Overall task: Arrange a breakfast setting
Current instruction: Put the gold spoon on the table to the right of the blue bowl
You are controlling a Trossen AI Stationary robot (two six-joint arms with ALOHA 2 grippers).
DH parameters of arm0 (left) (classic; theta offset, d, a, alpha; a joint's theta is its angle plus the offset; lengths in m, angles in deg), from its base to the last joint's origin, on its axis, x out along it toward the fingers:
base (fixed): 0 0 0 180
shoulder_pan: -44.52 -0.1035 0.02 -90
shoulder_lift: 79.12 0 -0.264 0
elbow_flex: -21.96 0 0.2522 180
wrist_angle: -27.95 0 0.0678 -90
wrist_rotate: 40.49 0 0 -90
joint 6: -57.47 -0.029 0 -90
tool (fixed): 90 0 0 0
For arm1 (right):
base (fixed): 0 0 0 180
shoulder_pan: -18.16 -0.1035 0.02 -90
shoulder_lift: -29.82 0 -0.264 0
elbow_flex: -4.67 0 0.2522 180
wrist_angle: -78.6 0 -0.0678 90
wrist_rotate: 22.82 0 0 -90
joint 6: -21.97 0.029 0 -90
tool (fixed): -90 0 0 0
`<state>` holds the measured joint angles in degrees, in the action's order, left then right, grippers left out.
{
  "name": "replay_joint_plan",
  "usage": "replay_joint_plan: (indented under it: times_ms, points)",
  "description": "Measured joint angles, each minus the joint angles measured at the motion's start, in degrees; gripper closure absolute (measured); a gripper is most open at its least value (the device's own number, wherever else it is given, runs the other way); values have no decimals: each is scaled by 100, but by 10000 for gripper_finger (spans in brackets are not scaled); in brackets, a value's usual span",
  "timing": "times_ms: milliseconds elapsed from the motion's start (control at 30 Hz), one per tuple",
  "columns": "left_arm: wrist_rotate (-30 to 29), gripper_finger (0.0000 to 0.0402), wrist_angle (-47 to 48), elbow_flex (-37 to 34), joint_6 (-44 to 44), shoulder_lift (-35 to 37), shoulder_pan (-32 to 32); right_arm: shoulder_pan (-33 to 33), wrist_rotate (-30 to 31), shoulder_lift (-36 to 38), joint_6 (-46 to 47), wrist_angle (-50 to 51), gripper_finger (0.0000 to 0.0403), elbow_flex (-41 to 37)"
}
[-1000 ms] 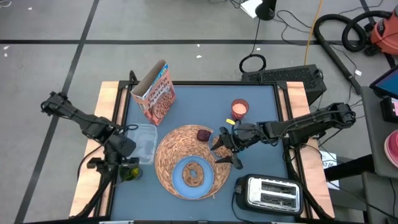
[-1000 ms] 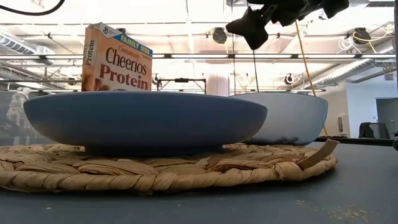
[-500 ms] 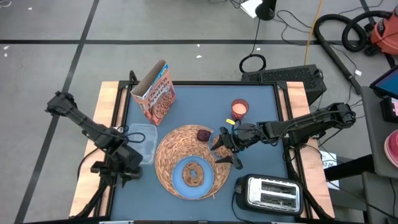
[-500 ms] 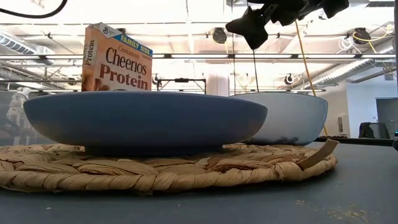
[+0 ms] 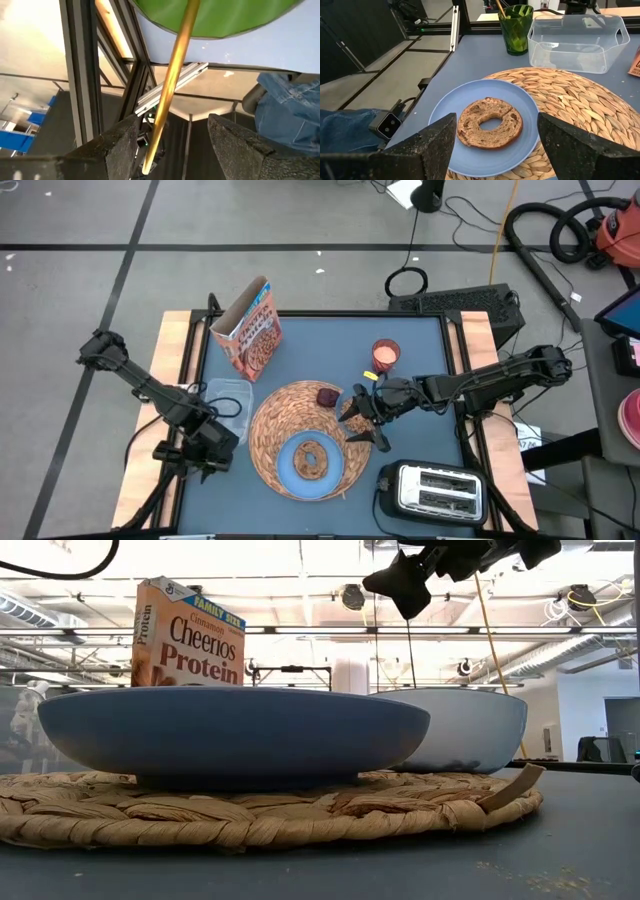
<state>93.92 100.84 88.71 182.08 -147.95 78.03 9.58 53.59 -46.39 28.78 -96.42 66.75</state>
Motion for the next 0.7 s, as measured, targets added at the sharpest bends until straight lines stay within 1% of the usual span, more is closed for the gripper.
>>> replay_joint_plan:
  times_ms: [133,200,300,533,700]
  points:
    - [0,157,129,0,1,-18,0,1,-1,0,0,0,133,0]
    - [0,164,129,0,4,-18,0,1,-1,0,0,0,133,1]
    - [0,189,129,0,31,-18,0,1,-1,0,0,0,133,1]
    - [2,260,129,0,28,-18,0,1,-1,0,-1,0,133,1]
    - [2,288,123,0,4,-18,0,1,0,-2,-2,0,133,1]
